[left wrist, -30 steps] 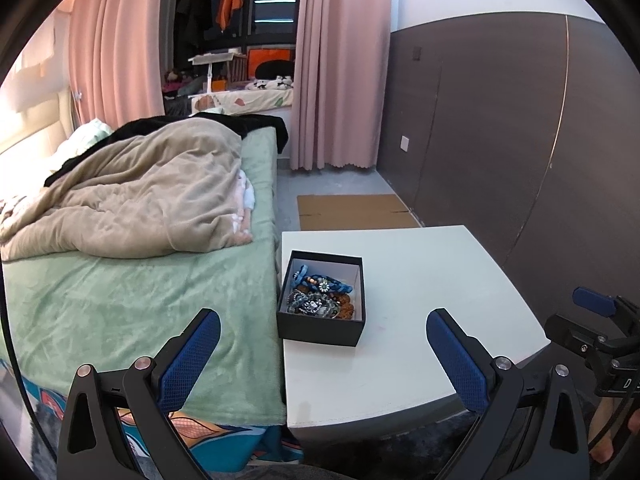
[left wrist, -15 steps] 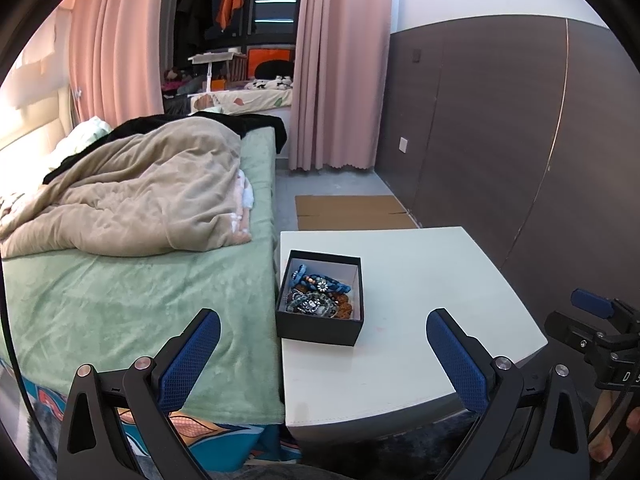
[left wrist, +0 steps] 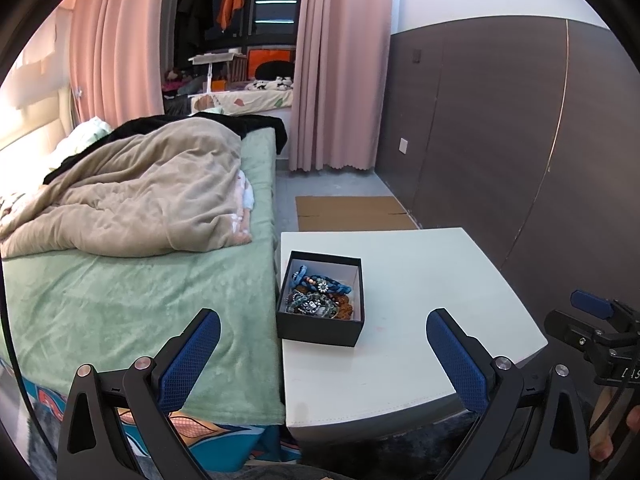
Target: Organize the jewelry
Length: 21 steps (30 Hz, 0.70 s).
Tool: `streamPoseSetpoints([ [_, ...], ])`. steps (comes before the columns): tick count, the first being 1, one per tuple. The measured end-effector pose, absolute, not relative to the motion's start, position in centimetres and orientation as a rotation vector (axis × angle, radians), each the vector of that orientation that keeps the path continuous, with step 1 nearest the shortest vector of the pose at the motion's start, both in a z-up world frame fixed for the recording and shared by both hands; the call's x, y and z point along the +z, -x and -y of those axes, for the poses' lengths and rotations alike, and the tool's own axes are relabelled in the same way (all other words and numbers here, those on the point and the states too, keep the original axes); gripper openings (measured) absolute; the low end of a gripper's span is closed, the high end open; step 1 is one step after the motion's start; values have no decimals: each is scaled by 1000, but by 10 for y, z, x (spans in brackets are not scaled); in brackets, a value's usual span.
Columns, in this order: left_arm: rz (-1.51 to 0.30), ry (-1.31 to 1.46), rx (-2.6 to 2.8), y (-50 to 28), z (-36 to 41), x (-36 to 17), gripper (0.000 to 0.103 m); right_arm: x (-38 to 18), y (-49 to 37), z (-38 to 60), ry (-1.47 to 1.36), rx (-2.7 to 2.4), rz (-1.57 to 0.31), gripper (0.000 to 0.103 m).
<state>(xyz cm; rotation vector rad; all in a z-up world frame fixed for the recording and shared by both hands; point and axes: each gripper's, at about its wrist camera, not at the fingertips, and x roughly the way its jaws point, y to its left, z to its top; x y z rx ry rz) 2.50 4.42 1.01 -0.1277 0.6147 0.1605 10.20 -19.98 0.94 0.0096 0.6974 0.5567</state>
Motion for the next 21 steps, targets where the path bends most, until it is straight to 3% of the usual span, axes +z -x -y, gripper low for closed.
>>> streamPoseSetpoints([
  [21, -584, 110, 158, -17, -40, 15, 103, 9, -101, 204, -25, 527, -700, 103],
])
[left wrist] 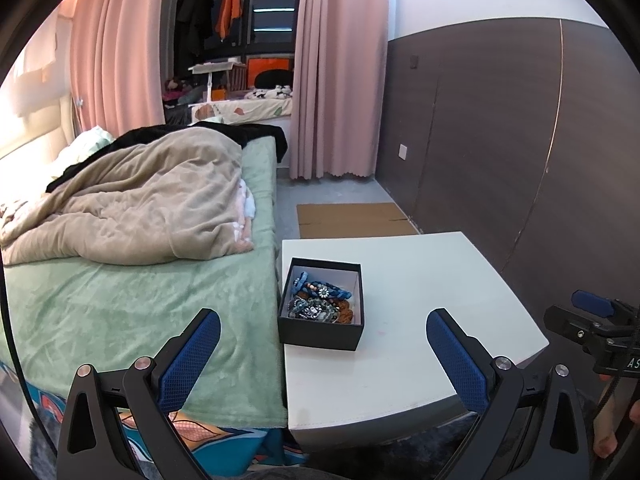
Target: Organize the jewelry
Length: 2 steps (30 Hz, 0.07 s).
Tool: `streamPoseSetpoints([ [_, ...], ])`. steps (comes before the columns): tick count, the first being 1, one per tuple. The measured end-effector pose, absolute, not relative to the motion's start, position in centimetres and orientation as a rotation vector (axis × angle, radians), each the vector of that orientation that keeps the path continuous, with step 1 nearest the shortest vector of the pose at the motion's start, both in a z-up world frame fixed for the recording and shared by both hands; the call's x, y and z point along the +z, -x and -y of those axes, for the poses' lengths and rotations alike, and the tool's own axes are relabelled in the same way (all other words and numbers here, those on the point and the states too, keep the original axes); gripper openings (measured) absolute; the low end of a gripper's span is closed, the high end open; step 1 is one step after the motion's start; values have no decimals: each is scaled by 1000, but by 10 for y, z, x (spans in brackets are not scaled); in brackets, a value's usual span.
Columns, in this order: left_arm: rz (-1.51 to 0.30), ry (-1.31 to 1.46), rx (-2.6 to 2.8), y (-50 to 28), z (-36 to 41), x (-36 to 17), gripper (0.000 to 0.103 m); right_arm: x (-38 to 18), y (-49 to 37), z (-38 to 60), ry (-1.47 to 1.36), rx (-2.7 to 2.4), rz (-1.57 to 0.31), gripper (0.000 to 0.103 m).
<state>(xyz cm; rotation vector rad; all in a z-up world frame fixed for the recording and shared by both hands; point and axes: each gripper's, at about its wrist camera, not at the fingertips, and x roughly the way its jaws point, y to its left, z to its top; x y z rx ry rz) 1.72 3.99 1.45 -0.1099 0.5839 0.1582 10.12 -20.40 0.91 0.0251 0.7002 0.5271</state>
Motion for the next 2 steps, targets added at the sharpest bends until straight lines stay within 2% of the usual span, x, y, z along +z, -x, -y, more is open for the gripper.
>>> streamPoseSetpoints([
  [2, -584, 112, 155, -17, -40, 15, 103, 10, -101, 204, -27, 526, -701, 103],
])
